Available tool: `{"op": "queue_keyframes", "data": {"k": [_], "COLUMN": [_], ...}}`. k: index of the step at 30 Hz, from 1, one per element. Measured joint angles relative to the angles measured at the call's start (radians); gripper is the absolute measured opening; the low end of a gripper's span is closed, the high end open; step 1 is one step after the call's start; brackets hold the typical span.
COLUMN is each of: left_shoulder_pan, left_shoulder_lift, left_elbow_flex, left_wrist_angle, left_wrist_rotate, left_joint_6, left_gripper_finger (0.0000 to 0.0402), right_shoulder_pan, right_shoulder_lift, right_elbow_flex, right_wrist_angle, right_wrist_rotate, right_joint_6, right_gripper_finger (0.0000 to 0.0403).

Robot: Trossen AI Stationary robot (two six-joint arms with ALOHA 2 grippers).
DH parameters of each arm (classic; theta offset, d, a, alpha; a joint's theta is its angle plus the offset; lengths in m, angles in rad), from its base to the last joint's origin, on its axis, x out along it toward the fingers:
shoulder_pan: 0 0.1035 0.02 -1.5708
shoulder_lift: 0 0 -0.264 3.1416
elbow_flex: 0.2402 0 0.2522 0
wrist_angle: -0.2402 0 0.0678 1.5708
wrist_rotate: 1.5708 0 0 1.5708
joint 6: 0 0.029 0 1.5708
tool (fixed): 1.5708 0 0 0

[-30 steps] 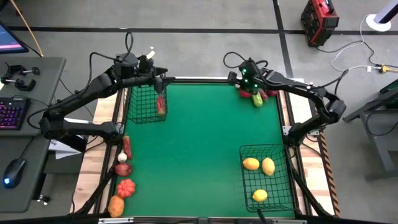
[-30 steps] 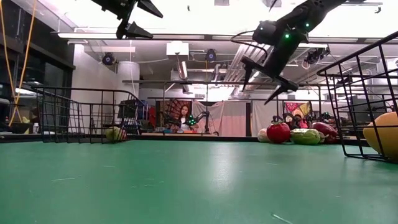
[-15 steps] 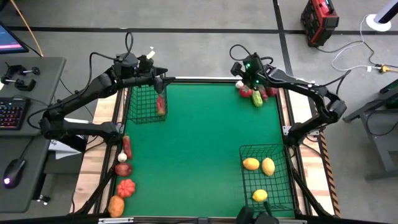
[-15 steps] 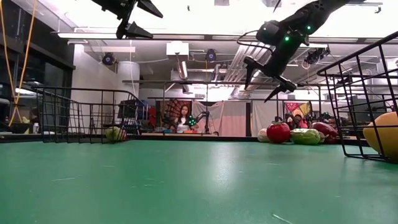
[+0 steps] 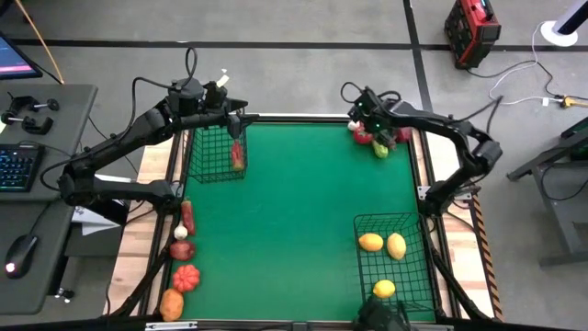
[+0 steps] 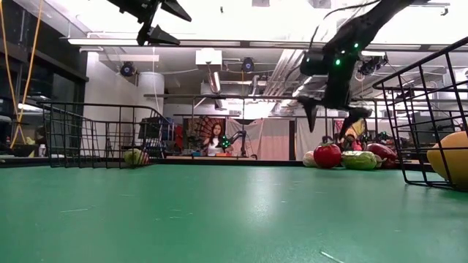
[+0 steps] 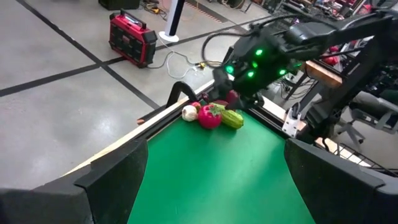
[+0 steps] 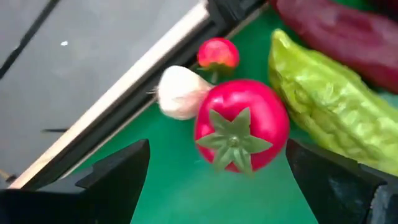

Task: Sort produce into baskets
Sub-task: Put the red tomato into the bottom black wire basket

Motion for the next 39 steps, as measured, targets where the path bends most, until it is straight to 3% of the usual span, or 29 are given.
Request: {"op": "queue_keyframes", "data": {"k": [5,19,28,39], "left_shoulder_pan": [0.0,0.0,0.0,0.0], "left_shoulder_lift": [0.0,0.0,0.0,0.0], "left_elbow_flex": [0.0,0.0,0.0,0.0], "left_wrist_angle": [-0.021,-0.059,-0.076,-0.097], "left_wrist_rotate": [0.005,0.005,0.005,0.005], "left_joint_6": [0.0,0.039,0.047,0.047], "left_gripper_finger": [0.0367,0.0367,0.0367,0.0367], "right_shoulder_pan": [-0.019,-0.016,-0.01,-0.005], "right_shoulder_lift": [0.074,0.072,0.072,0.072], "right_elbow_flex": [0.0,0.0,0.0,0.0], "right_wrist_angle": [0.015,0.003,-0.042,-0.102], "right_wrist_rotate": [-0.022,-0.009,0.042,0.006], "right_joint_6": [0.094,0.156,0.299,0.35], "right_gripper_finger": [0.0369,0.0369,0.0369,0.0369]}}
